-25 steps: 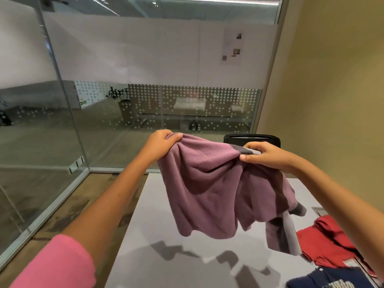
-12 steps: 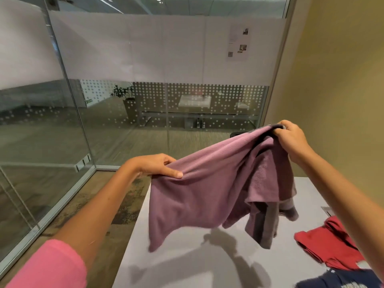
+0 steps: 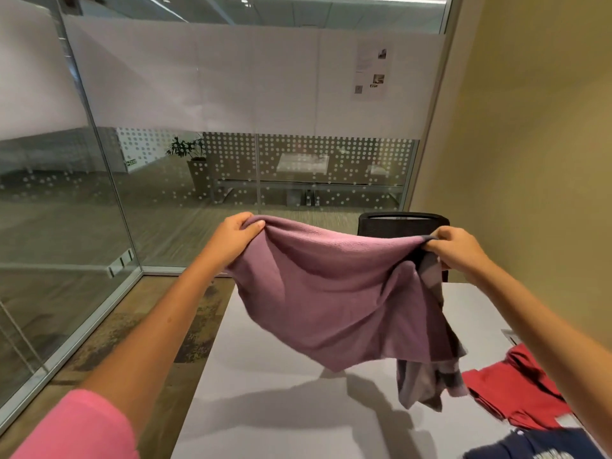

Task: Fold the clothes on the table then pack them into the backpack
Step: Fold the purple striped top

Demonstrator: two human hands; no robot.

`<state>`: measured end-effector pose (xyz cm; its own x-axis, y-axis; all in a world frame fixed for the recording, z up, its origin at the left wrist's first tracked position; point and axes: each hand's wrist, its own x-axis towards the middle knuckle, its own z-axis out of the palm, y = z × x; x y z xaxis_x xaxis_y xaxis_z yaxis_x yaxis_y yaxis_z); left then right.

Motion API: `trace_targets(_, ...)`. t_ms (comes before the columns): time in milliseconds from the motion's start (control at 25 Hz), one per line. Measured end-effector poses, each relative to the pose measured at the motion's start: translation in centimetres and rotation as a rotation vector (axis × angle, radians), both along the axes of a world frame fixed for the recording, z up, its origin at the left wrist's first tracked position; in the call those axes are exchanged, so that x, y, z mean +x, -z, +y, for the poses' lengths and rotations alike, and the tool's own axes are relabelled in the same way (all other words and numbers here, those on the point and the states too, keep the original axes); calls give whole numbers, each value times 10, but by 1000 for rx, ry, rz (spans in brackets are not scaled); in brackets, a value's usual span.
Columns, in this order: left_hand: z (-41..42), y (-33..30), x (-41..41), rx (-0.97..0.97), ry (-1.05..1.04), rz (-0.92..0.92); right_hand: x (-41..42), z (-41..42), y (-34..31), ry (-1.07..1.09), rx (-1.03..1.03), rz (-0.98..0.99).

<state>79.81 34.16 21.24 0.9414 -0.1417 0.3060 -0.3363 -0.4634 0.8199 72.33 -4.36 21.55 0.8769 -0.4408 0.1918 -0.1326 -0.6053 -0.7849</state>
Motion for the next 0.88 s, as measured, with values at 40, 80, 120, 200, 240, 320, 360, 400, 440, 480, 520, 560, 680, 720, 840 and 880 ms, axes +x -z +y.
trace_targets(40,-8,-6,0,-36,-5,-17,0,4,7,-3,31,11)
trace_targets(80,-17,-13,-1,-79,0,-20,1,9,14,-10,53,29)
trace_targets(120,-26,-19,-1,-127,19,-10,2,16,21,-28,63,59)
trace_targets(200,-45,-30,-4,-224,76,34,3,35,31,-108,93,129)
trace_targets(240,-53,-34,-7,-266,116,71,3,47,32,-164,133,141)
trace_targets(320,-69,-36,-17,-312,200,170,-2,75,23,-300,250,91)
trace_targets(360,-77,-35,-22,-299,228,210,-6,90,14,-367,290,43)
trace_targets(400,-83,-32,-25,-262,247,237,-10,103,4,-425,295,-6)
trace_targets(440,-89,-28,-27,-221,262,256,-15,114,-6,-465,252,-47)
trace_targets(480,-92,-26,-30,-193,276,274,-19,123,-15,-488,161,-69)
trace_targets(520,-95,-24,-33,-193,290,301,-23,129,-22,-501,34,-65)
trace_targets(560,-96,-24,-35,-217,301,332,-26,135,-26,-507,-117,-33)
trace_targets(680,-95,-27,-40,-342,332,386,-27,149,-16,-449,-505,36)
trace_targets(720,-93,-27,-40,-334,331,367,-24,153,-9,-384,-543,14)
trace_targets(840,-83,-19,-33,-177,257,223,-12,149,-4,-172,-645,-85)
trace_targets(880,-79,-14,-30,-111,218,175,-8,143,-8,-157,-679,-158)
